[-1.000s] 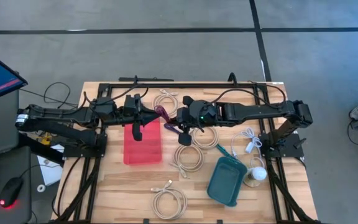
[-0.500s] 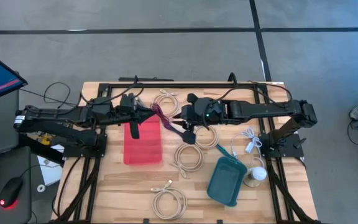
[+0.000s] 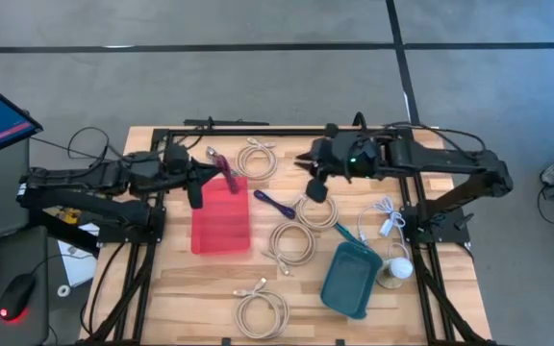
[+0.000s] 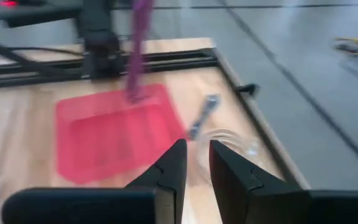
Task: Pick & Place USB Port
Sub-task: Put the red charger cable into the red bin
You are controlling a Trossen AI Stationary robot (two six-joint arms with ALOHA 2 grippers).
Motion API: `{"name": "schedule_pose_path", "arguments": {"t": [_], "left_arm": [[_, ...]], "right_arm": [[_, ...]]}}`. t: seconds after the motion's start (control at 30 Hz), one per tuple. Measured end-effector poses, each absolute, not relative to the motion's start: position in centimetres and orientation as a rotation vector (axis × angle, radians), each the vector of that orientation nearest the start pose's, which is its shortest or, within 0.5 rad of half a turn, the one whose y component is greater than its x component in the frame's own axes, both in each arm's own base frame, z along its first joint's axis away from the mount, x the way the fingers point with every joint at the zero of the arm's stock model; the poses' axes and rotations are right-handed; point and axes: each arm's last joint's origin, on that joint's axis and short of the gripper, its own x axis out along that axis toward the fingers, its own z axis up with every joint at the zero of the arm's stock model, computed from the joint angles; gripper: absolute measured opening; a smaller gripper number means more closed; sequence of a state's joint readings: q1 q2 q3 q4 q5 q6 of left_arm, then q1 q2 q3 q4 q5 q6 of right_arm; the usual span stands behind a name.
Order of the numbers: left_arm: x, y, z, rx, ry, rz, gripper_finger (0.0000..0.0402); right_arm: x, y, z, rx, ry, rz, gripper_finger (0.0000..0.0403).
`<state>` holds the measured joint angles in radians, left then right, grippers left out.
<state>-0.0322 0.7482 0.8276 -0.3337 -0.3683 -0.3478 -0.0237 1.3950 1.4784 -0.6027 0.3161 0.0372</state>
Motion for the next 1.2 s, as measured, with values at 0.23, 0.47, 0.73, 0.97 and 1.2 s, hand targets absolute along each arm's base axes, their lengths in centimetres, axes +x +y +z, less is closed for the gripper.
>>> {"name": "schedule_pose_path", "arguments": {"t": [0.23,0.47,0.73,0.97,1.2], "left_arm": [[15.7,0.5,31.3,-0.46,0.29,0.432,0.0007],[15.4,0.5,26.4,-0.696,0.358,0.515,0.0007],[14.9,0.3,22.0,-0.886,0.464,0.557,0.0007],[14.5,0.3,20.0,-1.017,0.493,0.613,0.0007],[14.1,0.1,18.1,-1.101,0.556,0.628,0.0007]], "right_arm": [[25.3,-1.9,41.7,-0.038,0.501,-0.486,0.0058],[22.3,-2.1,43.3,-0.026,0.441,-0.545,0.0058],[21.5,-2.2,43.4,-0.052,0.459,-0.61,0.0058],[21.7,-2.2,43.1,-0.059,0.476,-0.622,0.0058],[21.9,-2.3,43.0,-0.053,0.474,-0.65,0.0058]]}}
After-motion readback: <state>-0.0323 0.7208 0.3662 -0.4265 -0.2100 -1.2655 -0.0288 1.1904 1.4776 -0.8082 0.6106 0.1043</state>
